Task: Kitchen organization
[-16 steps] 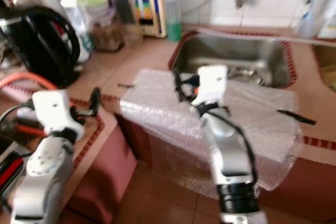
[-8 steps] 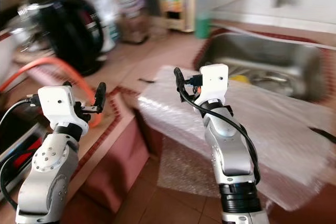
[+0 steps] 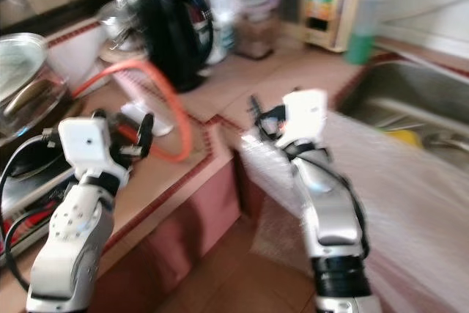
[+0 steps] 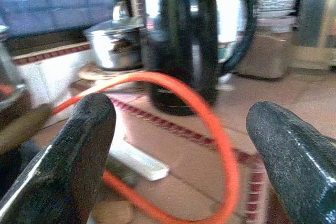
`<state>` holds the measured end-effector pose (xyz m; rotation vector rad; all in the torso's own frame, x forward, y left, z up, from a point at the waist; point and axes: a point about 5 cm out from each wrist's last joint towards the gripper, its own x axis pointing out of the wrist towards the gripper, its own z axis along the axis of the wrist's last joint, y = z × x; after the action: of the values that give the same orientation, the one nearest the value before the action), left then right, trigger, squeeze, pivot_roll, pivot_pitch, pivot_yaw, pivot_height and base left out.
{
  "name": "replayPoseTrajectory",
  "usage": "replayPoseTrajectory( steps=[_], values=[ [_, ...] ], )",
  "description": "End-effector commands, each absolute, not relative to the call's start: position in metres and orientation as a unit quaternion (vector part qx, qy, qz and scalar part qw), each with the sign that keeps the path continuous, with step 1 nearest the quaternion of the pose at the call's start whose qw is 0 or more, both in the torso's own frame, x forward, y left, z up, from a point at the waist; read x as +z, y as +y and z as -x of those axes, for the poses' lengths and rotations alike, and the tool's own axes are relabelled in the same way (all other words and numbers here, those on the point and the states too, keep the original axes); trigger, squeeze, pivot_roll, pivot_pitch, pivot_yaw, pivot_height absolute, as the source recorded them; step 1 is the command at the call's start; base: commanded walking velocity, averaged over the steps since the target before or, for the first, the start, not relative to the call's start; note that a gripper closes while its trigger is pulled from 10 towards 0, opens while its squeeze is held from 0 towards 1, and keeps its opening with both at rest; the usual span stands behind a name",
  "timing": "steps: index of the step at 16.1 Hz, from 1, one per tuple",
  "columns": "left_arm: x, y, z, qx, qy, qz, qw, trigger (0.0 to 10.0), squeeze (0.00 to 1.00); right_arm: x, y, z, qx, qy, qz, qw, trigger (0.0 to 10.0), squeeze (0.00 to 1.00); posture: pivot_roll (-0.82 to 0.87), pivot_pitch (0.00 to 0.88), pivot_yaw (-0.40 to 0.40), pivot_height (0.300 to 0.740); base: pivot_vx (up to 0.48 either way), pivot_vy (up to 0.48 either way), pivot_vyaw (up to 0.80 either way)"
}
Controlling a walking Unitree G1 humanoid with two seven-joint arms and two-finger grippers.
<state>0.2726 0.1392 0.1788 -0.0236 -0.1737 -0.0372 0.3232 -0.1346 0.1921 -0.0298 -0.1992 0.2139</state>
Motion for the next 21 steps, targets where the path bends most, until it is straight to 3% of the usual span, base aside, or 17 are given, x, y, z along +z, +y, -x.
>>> replayPoseTrajectory(
  steps=[1,21],
  values=[
    [0.1759,0.1469,-0.2718,-0.005,-0.078,0.004,0.997,10.0,0.00,0.1956,-0.1223,-0.3223,0.127,-0.106,0.010,0.986,10.0,0.00,-0.20,0.051,0.109,0.740,0.000,0.000,0.48],
    [0.1753,0.1485,-0.2712,0.008,-0.081,-0.016,0.997,10.0,0.00,0.1921,-0.1206,-0.3216,0.123,-0.099,-0.003,0.987,10.0,0.00,-0.19,0.057,0.121,0.740,-0.012,0.000,0.00]
  ],
)
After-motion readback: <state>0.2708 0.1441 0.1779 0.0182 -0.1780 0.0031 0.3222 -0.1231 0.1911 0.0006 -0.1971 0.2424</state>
